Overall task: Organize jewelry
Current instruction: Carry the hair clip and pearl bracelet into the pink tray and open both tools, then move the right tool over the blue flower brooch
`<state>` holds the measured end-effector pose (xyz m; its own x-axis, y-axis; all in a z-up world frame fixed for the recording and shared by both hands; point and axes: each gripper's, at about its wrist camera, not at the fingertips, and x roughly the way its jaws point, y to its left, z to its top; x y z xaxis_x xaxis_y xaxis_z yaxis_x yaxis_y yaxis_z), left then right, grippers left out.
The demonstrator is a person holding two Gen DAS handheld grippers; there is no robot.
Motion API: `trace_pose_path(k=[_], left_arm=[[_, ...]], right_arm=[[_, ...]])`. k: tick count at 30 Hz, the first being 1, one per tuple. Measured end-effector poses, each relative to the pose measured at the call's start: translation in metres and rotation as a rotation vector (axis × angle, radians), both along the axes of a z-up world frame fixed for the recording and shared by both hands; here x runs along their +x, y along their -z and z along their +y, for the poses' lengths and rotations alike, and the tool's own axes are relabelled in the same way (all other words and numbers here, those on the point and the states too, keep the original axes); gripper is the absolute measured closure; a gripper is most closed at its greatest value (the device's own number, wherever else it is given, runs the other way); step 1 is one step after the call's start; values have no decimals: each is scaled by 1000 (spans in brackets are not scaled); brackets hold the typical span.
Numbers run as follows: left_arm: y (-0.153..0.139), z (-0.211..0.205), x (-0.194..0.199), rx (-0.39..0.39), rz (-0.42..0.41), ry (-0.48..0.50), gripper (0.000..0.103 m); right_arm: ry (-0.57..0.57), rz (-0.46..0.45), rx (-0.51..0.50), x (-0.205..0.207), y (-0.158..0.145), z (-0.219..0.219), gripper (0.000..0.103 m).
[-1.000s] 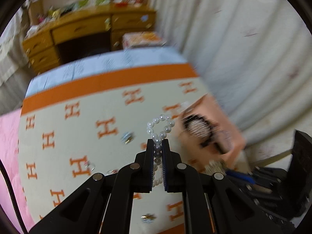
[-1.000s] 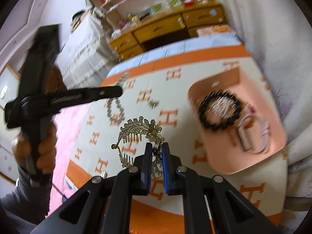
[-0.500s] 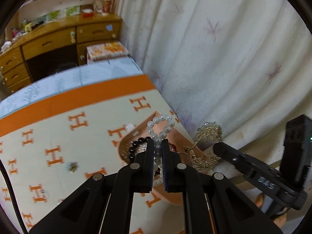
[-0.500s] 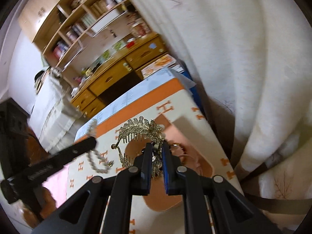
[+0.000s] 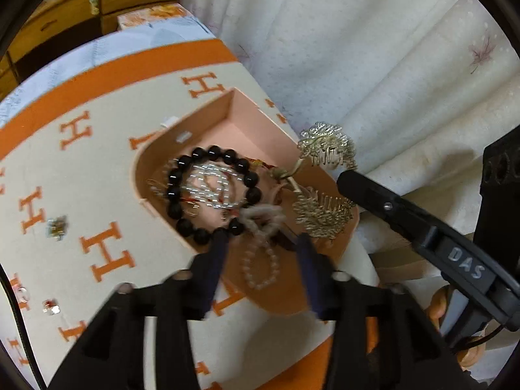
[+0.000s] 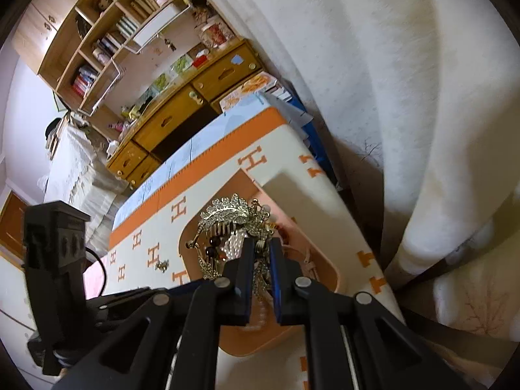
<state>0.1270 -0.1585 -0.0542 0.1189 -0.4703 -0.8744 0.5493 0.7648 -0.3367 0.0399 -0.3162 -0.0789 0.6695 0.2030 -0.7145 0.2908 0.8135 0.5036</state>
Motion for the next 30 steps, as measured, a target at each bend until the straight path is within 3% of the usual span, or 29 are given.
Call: trace_pose_path(k=[8, 14, 19, 23, 30], left_arm=[[-27, 49, -9, -29, -91, -116, 39], [-42, 109, -5, -22, -150, -260, 38], [-54, 157, -9, 23, -219, -356, 35], [-61, 198, -20, 51, -264, -426, 27], [-54, 239, -43, 121, -289, -475, 27]], right_arm=[[-49, 65, -25, 14, 15, 17, 94], [-93, 83, -55, 14, 17, 35, 94], [-159, 79, -63, 11, 10, 54, 94], [-235, 67, -58, 8, 3, 76, 94], [-411, 64, -68, 3, -2, 129, 92]])
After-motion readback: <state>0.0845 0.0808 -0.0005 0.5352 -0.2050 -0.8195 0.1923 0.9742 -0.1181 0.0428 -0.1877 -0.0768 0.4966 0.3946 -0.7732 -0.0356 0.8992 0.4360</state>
